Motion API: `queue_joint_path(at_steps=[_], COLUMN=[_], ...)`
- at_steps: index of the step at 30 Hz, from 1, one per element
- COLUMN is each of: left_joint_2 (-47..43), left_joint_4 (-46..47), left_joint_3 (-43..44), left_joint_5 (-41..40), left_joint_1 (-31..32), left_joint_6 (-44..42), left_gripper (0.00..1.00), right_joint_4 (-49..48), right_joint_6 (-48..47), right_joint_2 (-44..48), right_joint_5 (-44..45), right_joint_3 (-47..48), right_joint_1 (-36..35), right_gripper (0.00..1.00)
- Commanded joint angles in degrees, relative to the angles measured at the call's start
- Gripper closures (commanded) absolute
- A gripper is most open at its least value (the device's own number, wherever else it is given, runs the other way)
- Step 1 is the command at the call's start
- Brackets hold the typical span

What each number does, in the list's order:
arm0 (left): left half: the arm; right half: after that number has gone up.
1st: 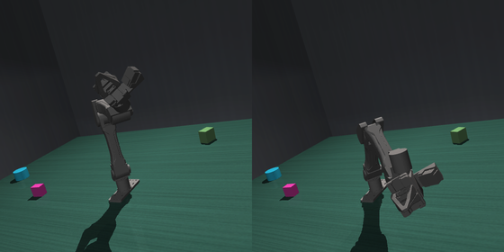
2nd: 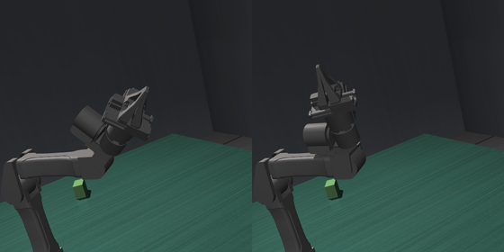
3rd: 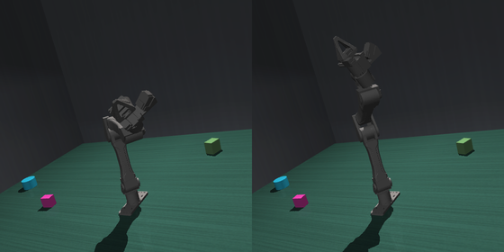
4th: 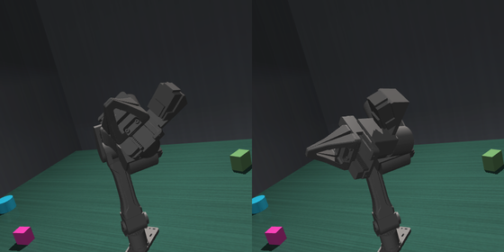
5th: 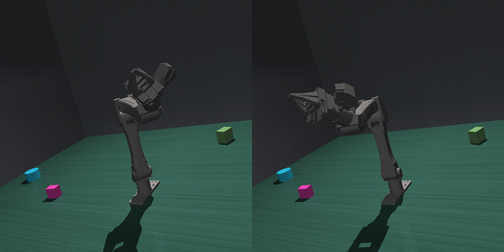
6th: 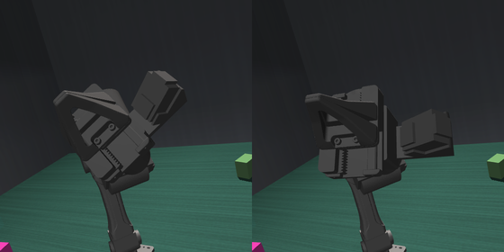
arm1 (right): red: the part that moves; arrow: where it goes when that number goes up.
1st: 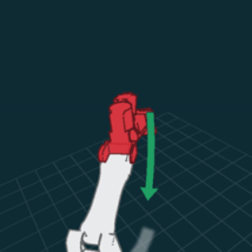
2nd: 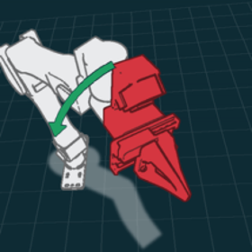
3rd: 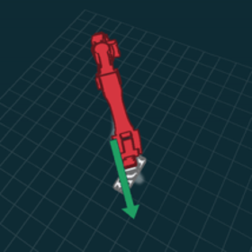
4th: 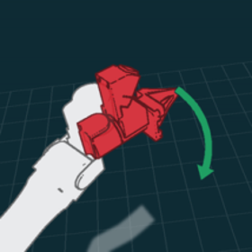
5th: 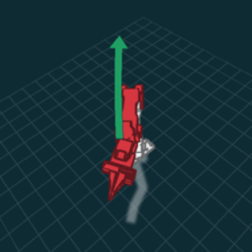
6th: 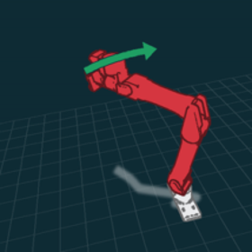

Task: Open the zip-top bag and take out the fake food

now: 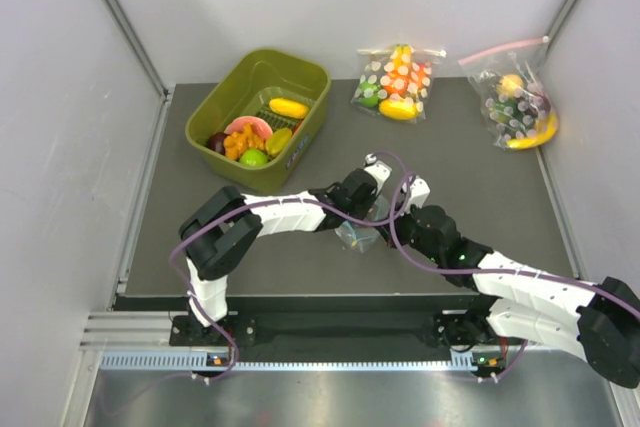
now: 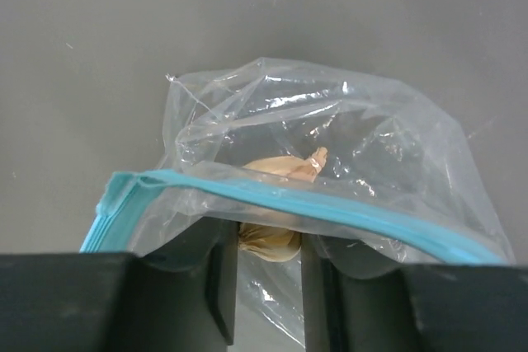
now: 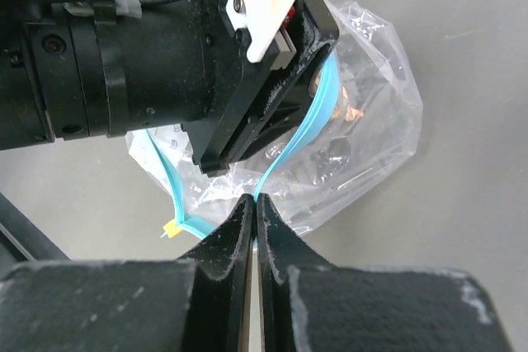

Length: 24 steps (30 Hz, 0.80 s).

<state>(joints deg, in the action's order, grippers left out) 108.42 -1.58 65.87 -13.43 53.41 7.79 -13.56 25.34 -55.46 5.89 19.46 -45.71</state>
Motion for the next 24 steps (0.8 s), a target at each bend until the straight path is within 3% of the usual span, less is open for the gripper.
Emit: queue_joint_path(at_steps=[1,4,18,24], left_joint_2=[-1.9,-5.3,-17.2,-20.8], left_joint_4=[0.7,2.6,4.0,2.7], left_joint_3=[-1.8,-3.2,-7.5,-9.2], left_joint_5=[0.9,3.1,13.2,23.5], left_joint_1=[0.1,0.0,-0.8,-1.7], left_joint_6=[0.2,0.9,6.9,7.9], left_gripper=[0.77,0.83,0.84,0.85], right_joint_4=[-1.6,-1.2,1.3,2.7], right_joint_6=[-0.5,-0.6,-0.9,-1.1], right_joint_2=[1.2,0.8,-0.7,-0.6], right_joint_5=[-0.4,0.7,4.6,5.8], right_joint_3=[0.4,0.4,1.0,1.1], right_joint_1=[-0.6,-0.6,0.3,1.1], right_gripper=[1.0,1.0,1.0,1.0])
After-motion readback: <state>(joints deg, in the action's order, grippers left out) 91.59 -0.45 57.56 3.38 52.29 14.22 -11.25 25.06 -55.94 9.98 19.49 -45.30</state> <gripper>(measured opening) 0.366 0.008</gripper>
